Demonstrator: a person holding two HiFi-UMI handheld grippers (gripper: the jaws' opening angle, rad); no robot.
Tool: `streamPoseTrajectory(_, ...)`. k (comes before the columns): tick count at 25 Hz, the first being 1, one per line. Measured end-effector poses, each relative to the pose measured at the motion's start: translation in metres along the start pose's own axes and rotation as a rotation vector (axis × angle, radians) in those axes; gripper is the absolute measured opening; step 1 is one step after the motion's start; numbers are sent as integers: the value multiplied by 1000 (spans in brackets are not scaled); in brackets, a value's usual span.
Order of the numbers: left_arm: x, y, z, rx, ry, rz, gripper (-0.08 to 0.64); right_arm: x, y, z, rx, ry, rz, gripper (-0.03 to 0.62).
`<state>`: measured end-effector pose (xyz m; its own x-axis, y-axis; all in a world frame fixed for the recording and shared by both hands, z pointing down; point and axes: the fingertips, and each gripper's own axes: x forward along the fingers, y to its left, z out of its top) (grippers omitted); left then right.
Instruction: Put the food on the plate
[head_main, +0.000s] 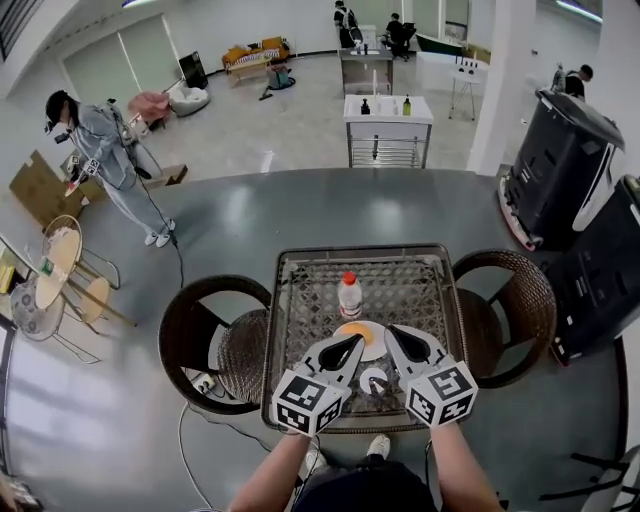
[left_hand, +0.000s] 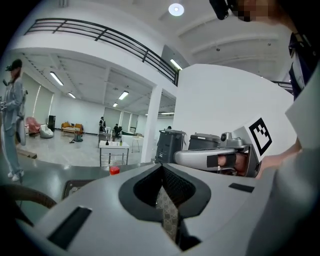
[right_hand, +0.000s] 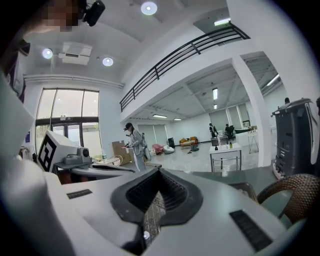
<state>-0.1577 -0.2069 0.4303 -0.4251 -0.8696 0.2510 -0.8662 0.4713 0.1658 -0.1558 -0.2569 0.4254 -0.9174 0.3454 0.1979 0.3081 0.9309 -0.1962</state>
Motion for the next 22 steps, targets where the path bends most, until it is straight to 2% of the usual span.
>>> streamPoseTrajectory(10, -25, -15, 49, 40, -78, -20, 9, -18, 35, 57, -59, -132, 68, 3)
streamPoseTrajectory(22, -42, -20, 61, 62, -100, -22, 9, -26, 50, 69, -91, -154, 79, 3)
